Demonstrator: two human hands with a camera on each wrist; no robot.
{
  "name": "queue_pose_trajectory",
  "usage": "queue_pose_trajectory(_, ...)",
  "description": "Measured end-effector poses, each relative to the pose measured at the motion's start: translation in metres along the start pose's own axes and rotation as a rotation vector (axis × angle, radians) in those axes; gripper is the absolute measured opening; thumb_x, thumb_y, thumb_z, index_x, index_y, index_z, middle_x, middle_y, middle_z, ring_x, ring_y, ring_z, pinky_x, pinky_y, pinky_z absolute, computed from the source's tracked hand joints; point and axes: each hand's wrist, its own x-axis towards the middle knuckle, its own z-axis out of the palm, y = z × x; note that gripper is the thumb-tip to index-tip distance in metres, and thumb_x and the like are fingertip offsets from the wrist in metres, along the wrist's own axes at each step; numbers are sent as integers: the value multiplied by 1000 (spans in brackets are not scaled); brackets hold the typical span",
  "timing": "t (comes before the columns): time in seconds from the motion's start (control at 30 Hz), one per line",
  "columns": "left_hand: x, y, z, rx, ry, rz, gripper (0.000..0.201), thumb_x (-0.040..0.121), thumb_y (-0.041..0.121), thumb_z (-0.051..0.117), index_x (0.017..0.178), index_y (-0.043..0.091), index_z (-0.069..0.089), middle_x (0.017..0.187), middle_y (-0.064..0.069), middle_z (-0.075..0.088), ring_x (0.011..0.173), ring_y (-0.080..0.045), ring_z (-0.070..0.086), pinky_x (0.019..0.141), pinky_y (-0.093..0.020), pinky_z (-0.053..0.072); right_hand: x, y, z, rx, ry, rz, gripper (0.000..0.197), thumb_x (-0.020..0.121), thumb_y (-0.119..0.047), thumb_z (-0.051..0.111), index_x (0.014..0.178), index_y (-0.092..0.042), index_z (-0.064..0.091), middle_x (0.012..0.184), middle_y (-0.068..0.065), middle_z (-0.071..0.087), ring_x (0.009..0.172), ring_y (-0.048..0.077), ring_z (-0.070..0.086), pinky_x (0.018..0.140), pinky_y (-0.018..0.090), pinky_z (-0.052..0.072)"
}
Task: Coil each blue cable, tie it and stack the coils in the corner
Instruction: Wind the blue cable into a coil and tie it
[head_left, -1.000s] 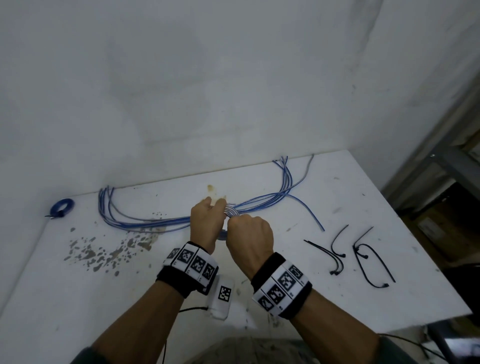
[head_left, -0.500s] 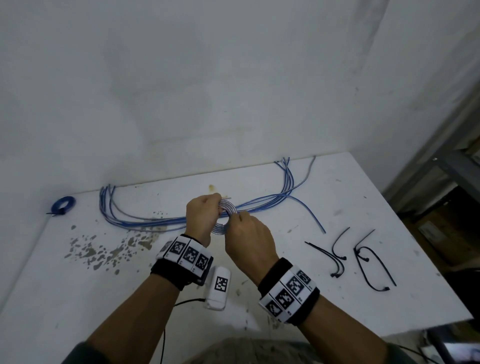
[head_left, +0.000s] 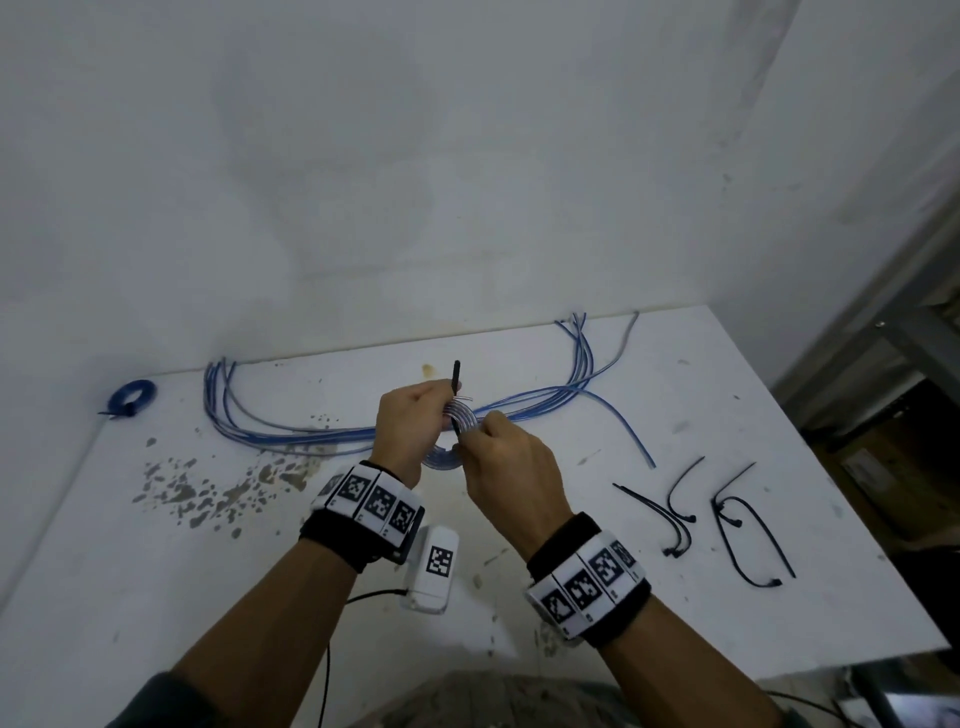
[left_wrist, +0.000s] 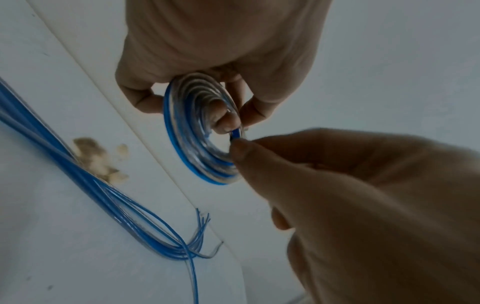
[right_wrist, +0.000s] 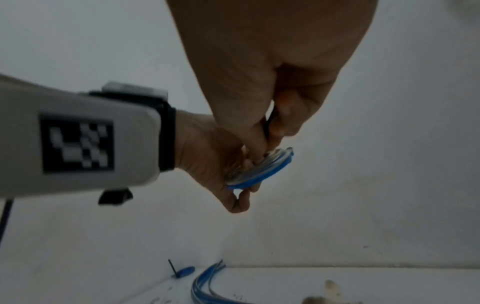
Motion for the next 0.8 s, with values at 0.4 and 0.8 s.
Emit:
queue_pose_trajectory(0.4, -19, -3, -1, 187, -222, 423, 19, 89, 1, 60, 83, 5, 78, 71, -11, 71, 64, -24, 60, 66, -37, 52, 18, 18, -57, 1413, 39, 769, 35, 85, 2, 72, 116, -11, 63, 93, 16, 75, 85, 21, 73, 77, 27, 57)
queue_pose_trajectory(0.8, -17, -7, -3, 323, -329, 704, 21, 90, 17, 57, 84, 9, 76, 66, -10, 67, 63, -30, 58, 60, -43, 49, 25, 21, -54, 1584, -11, 959, 16, 92, -9, 65, 106, -3, 70, 87, 9, 75, 78, 18, 70, 66, 26, 57)
